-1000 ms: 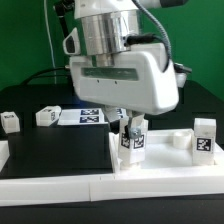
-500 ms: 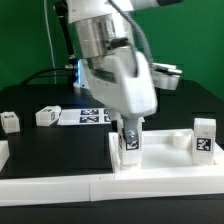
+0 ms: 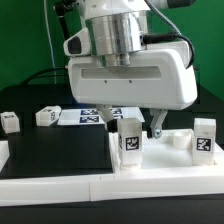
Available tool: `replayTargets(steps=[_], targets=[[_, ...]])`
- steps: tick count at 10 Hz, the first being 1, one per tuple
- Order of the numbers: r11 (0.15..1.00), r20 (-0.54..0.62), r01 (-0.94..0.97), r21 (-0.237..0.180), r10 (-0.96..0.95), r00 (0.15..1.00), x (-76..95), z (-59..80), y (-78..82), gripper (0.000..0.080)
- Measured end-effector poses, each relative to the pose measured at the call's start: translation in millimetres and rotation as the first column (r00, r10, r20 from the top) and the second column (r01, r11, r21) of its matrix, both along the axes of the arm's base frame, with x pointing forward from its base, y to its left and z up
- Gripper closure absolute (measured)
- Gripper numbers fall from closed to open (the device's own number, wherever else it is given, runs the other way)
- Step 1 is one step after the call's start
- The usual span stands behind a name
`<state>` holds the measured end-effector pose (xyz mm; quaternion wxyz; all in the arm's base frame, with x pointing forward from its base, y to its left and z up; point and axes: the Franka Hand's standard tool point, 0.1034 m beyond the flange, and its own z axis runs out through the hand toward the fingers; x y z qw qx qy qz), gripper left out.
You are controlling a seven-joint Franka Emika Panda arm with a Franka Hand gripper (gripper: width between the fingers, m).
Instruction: Assemble square table
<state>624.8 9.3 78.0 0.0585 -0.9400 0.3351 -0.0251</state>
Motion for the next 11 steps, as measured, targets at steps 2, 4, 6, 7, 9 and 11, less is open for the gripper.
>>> replayTargets(steps=[2,4,6,7,9,11], targets=[[0.959,0.033,-0.274,-0.066,0.276,0.96,3.4,0.4,1.6,0.015],[0.965,0.033,-0.255,-0.061,0.258,0.966,3.2,0.1,1.1,0.015],[0.976,0.033,-0.211,-0.051,0.213,0.977,3.2,0.1,1.8,0.03],[0.991,0.027,-0.127,-0.039,0.128,0.991,2.3,-0.6,1.1,0.0478],[1.0,0.016,-0.007,-0.026,0.007,1.0,1.1,-1.8,-1.8,0.0501],[0.986,0.001,0.168,0.0,-0.168,0.986,1.0,-2.5,-2.9,0.0502]])
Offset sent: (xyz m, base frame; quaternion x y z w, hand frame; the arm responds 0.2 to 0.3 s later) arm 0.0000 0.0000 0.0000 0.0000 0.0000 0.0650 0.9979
